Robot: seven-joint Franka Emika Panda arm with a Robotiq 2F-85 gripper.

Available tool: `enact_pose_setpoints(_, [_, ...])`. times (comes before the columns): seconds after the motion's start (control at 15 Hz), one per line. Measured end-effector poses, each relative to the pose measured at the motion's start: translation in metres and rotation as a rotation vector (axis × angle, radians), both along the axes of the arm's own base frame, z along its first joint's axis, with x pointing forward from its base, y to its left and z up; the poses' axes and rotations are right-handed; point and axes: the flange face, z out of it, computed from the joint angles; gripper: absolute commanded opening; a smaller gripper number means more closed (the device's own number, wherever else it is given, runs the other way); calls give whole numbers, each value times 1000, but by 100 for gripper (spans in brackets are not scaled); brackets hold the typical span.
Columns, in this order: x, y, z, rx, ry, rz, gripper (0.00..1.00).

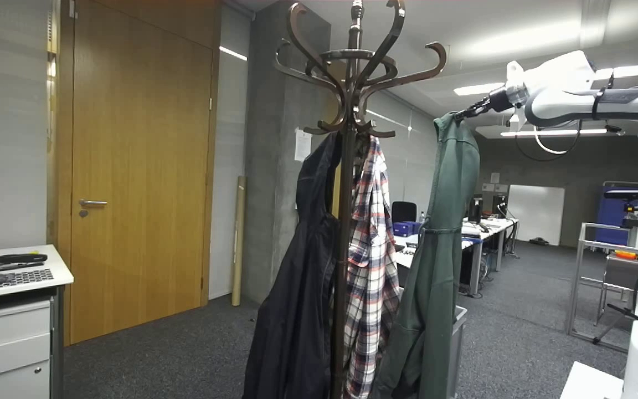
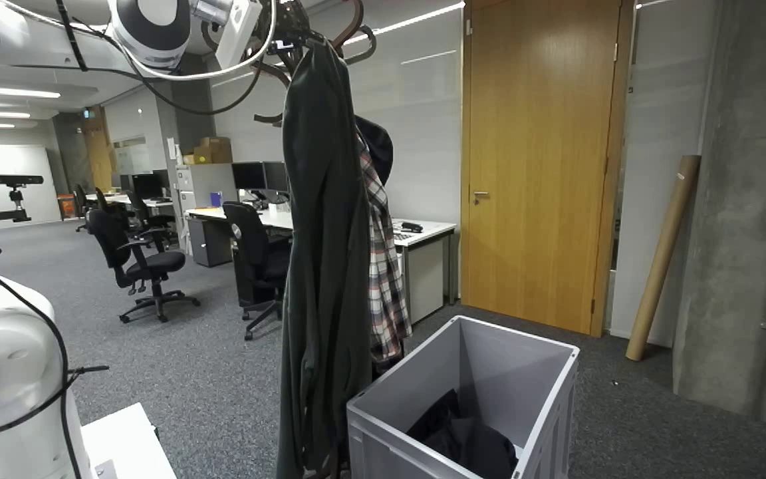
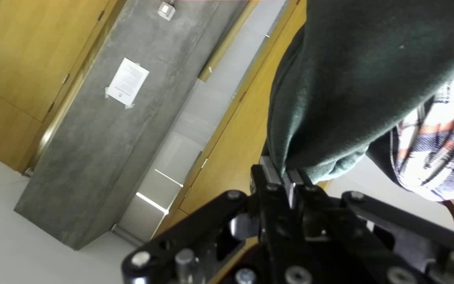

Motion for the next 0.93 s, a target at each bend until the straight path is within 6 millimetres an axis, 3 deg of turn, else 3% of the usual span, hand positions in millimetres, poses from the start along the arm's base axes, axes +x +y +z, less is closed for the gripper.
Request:
enact_pose_setpoints(0.4, [-6, -49, 15, -32, 33, -135, 1])
enact_pose_setpoints(0.47, [-4, -52, 15, -31, 57, -146, 5])
enact_pose_setpoints(0.93, [7, -50, 13, -21, 137, -158, 5])
